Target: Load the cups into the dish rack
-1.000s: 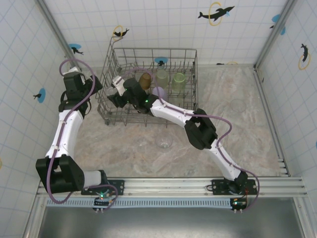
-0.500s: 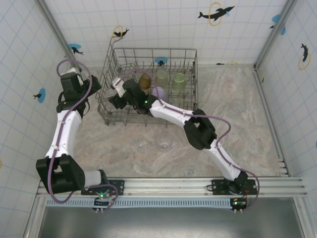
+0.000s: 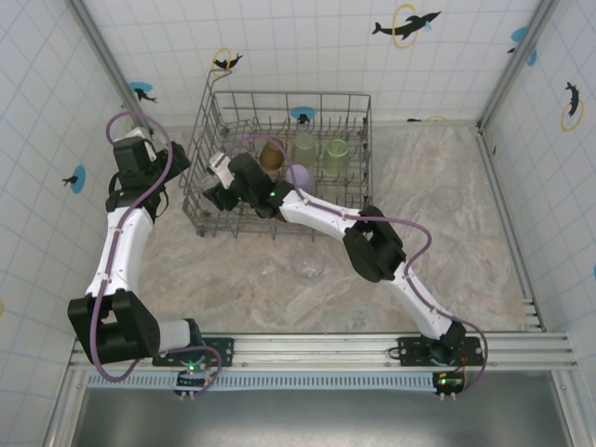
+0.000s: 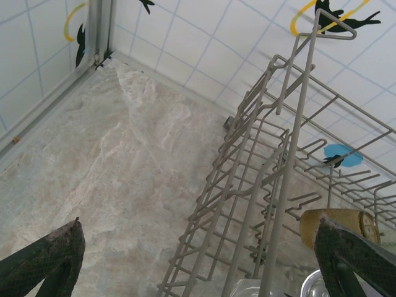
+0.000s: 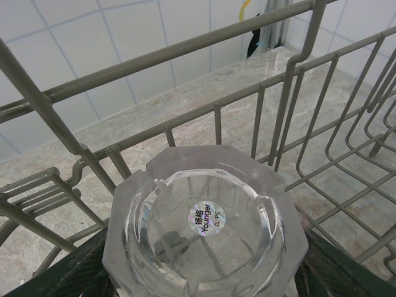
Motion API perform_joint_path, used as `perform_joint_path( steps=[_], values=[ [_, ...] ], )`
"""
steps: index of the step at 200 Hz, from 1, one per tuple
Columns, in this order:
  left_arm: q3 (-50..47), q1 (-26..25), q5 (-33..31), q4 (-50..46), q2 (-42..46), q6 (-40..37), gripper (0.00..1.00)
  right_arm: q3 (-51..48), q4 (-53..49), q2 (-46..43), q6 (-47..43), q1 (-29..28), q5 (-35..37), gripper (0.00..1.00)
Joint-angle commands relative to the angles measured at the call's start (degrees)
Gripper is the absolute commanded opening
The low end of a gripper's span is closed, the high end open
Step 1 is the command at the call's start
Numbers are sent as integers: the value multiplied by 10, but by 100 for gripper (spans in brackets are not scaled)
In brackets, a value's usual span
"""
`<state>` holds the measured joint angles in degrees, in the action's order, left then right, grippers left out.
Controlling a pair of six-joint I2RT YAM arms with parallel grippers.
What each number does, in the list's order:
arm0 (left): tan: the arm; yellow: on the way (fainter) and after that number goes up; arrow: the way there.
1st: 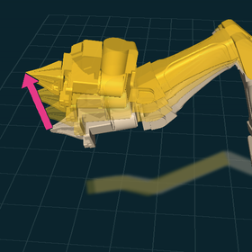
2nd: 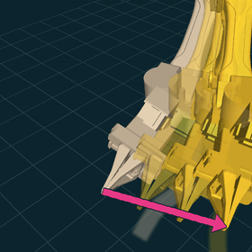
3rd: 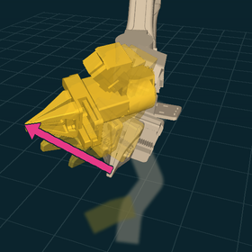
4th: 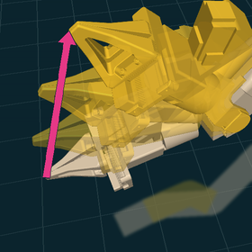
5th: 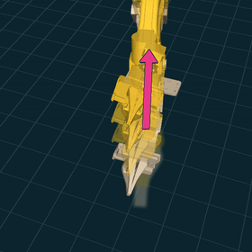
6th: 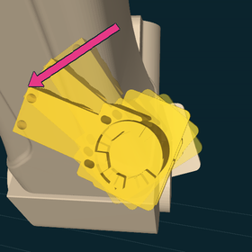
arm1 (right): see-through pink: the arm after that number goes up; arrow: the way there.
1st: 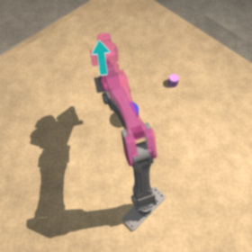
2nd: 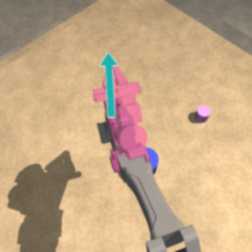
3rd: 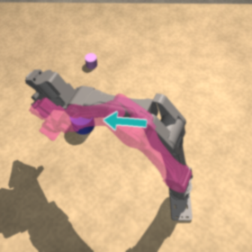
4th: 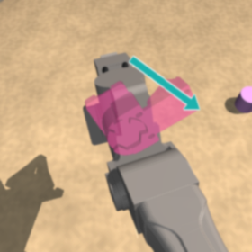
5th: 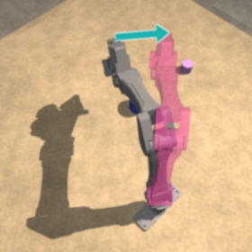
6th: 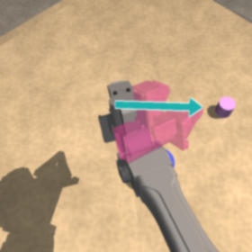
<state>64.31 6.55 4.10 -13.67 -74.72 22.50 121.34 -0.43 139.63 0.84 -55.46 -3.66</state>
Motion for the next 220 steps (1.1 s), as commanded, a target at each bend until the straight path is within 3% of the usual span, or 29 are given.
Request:
perform_joint_path(
  steps=[1, 48, 103, 153, 220],
  values=[
    [-9, 5, 8, 1, 1, 2, 97, -11, 12, -4, -1, -22, -5, 51],
    [-10, 7, 11, 2, 2, 3, 97, -45, 39, -19, 12, -29, -29, 50],
    [-11, 8, 11, 2, 0, 3, 97, -46, 24, -11, -11, -32, -4, 51],
    [-11, 10, 19, 4, -3, 7, 97, -44, 14, -12, -30, -32, 14, 79],
    [-13, 11, 18, 6, 1, 8, 97, -25, 20, -21, -25, -32, 18, 97]
  ],
)
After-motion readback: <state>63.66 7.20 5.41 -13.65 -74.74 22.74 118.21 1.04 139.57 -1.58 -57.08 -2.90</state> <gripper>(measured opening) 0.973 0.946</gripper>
